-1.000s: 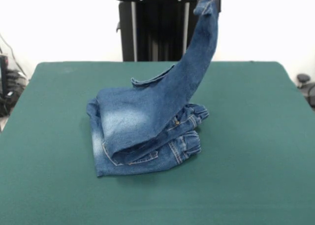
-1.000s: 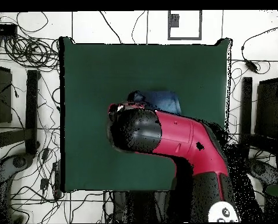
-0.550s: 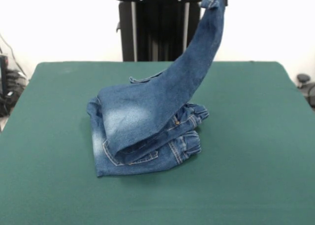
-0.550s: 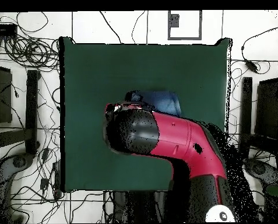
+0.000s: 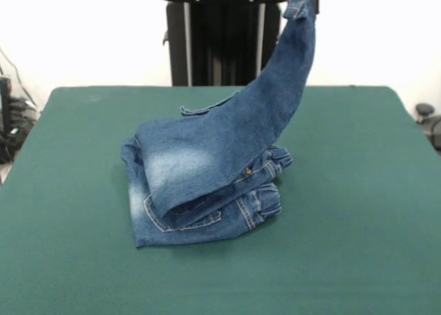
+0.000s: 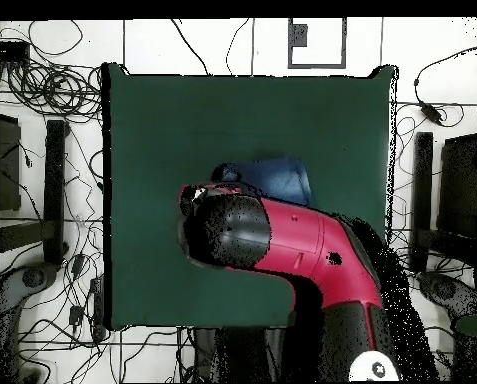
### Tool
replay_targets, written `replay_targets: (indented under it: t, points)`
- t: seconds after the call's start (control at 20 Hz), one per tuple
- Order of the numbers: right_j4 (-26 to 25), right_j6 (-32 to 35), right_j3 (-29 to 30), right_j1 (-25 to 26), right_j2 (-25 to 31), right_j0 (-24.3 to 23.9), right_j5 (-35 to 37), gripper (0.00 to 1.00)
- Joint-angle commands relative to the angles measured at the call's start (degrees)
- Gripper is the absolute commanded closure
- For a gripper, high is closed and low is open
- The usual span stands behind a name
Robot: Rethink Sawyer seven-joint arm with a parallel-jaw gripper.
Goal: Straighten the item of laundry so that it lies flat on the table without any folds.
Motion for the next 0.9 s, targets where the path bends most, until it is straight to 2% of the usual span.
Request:
replay_targets:
  t: [0.05, 0.25, 0.4, 0.6, 0.75, 0.9]
  points:
    - [2.5, 9.3, 6.3, -0.2, 0.3, 0.2, 3.6, 1.00]
    - [0.9, 9.5, 3.1, -4.1, -1.5, 0.6, 11.0, 1.00]
    - [0.7, 8.0, 3.2, -4.6, -1.7, -0.4, 10.5, 1.00]
    - [-0.1, 1.9, 4.3, -1.2, -0.1, -5.2, 5.0, 1.00]
    - [-2.3, -2.9, 3.2, 1.8, 1.6, -9.1, 2.5, 1.00]
    - [-5.6, -4.8, 1.6, 5.2, 2.8, -11.3, -0.7, 1.00]
